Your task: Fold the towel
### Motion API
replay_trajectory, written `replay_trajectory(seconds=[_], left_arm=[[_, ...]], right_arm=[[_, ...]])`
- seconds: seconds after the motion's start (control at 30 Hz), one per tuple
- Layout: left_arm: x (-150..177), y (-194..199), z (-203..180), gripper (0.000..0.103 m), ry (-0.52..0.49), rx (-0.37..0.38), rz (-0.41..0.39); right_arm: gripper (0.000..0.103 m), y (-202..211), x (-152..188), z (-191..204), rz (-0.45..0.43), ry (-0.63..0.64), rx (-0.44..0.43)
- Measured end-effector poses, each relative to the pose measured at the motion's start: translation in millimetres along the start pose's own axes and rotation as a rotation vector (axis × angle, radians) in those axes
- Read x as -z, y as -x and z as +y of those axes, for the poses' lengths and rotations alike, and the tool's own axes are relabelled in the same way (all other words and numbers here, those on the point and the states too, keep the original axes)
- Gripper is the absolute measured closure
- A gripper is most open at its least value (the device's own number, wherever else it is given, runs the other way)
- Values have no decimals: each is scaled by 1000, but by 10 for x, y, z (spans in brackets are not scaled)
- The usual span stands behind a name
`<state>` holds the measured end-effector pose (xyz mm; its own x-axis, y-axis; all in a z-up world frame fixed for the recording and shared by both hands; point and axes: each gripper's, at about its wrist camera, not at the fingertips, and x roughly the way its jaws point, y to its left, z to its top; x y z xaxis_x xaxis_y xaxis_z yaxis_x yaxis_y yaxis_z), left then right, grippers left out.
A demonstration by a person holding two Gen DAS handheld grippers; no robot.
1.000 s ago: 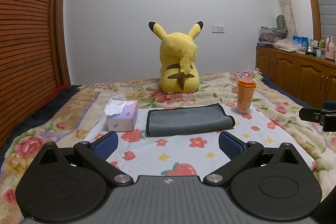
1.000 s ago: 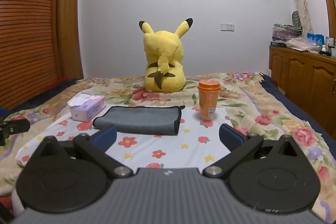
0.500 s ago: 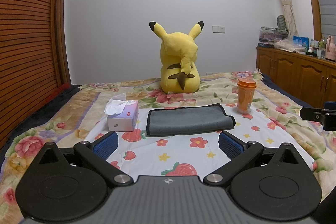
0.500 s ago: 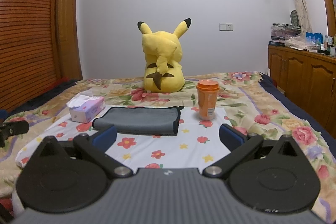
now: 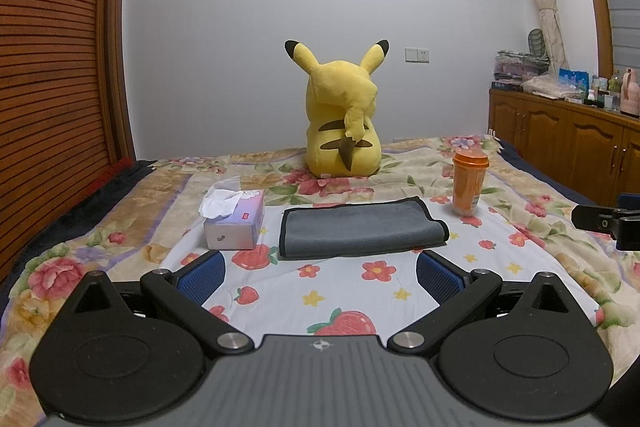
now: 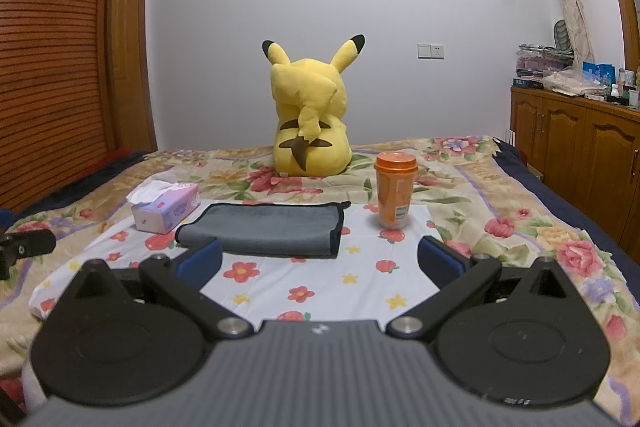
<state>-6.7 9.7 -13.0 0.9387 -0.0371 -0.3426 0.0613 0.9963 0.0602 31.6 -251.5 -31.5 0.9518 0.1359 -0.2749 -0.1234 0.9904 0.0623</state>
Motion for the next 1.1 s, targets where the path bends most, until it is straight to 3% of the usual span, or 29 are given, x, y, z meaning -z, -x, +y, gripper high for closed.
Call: replay_trajectory(seconds=[1.1], left_arm=[[-5,-15,20,0,0,-1,-3]], right_arm=[[0,2,2,15,0,8,1]])
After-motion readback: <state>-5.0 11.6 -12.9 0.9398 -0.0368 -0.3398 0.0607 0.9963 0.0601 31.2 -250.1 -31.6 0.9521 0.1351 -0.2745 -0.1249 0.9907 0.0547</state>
